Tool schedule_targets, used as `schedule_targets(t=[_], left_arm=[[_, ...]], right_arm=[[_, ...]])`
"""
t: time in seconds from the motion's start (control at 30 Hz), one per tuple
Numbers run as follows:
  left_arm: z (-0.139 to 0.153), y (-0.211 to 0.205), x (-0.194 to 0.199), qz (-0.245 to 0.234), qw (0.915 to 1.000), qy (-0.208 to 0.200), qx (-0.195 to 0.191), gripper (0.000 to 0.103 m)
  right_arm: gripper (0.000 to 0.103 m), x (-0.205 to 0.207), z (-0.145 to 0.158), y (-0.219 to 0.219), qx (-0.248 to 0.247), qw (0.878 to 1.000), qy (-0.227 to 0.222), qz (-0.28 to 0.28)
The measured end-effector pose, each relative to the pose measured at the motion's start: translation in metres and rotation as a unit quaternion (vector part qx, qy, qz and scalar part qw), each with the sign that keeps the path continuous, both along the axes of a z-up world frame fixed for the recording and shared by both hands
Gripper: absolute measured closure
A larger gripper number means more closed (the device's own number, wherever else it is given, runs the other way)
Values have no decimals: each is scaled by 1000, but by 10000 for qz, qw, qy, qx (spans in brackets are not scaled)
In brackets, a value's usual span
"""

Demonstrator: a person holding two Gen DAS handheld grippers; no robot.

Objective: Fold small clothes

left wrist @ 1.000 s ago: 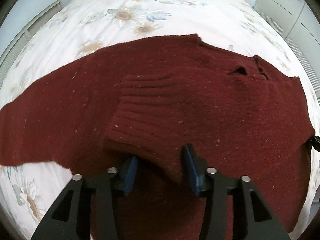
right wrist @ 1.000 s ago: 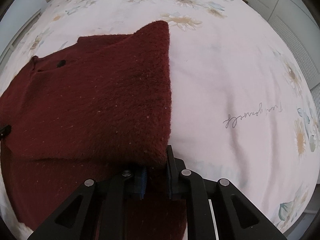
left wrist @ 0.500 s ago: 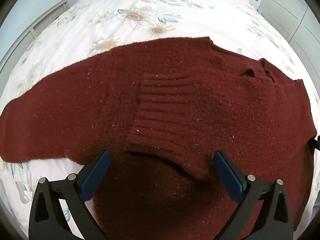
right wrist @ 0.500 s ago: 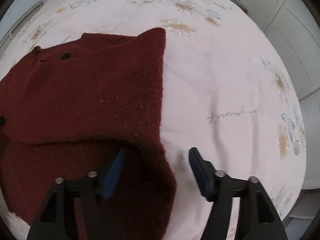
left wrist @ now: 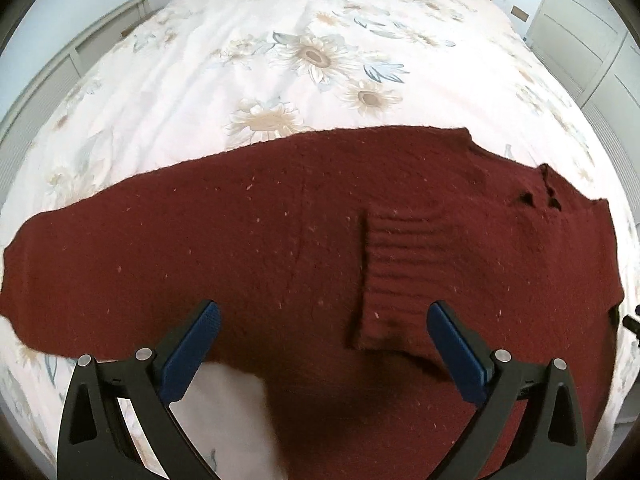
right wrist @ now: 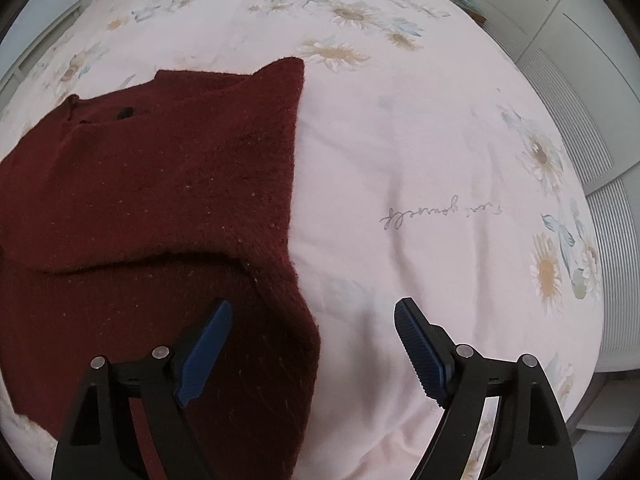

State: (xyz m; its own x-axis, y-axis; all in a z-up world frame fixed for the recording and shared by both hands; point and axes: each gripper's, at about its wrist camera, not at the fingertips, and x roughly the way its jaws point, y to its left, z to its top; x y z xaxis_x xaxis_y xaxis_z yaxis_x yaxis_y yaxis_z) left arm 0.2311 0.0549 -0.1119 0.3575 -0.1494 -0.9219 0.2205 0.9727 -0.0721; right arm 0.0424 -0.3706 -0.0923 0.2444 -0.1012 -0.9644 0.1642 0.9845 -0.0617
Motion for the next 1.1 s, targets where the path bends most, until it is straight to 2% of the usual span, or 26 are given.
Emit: schedule_targets(t=[0.2, 0.33, 0.43, 0.5, 0.53, 0.57, 0.6, 0.63, 0.7, 0.73, 0.77, 0.83, 0.9, 1.1], left_arm=[[-11, -13, 20, -185, 9990, 369, -196, 1], [-31, -30, 27, -252, 9977, 632, -24, 2], [-39, -45, 19, -486, 9971, 529, 255, 4], [-41, -51, 13, -639, 9962, 419, 427, 11], [-40, -52, 12, -683, 9959, 415, 415, 18], [-39, -52, 11, -711, 9959, 445, 339, 30], [-38, -52, 11, -724, 9960, 467, 247, 37], [-36, -51, 11, -721, 9961, 482, 155, 53], [-33, -50, 10, -706, 9964, 452, 116, 69], [-32, -50, 9, -721, 9964, 433, 62, 82], [-30, -49, 8, -691, 9967, 427, -22, 88], [-24, -46, 5, -574, 9975, 386, -151, 92], [-14, -45, 1, -627, 9978, 205, -72, 92], [33, -27, -3, -575, 9975, -392, -156, 93]], right_arm=[[18, 0, 4, 1, 14, 10000, -21, -15], [18, -2, 4, 1, 56, 10000, -25, -34], [18, 0, 1, 2, 76, 10000, -18, -29], [18, 2, -2, 1, 79, 10000, -3, -39], [18, 2, -3, 2, 87, 9999, -1, -53], [18, 3, -5, 1, 107, 9999, 10, -74], [18, 3, -7, 2, 117, 9999, 27, -80], [18, 3, -8, 2, 121, 9999, 37, -81], [18, 4, -10, 5, 131, 9999, 58, -74], [18, 4, -10, 5, 140, 9999, 55, -68], [18, 4, -10, 6, 152, 9999, 49, -63], [18, 4, -9, 6, 159, 9998, 37, -69], [18, 5, -7, 4, 171, 9998, 8, -101], [18, 8, 5, -7, 393, 9987, -242, -223]])
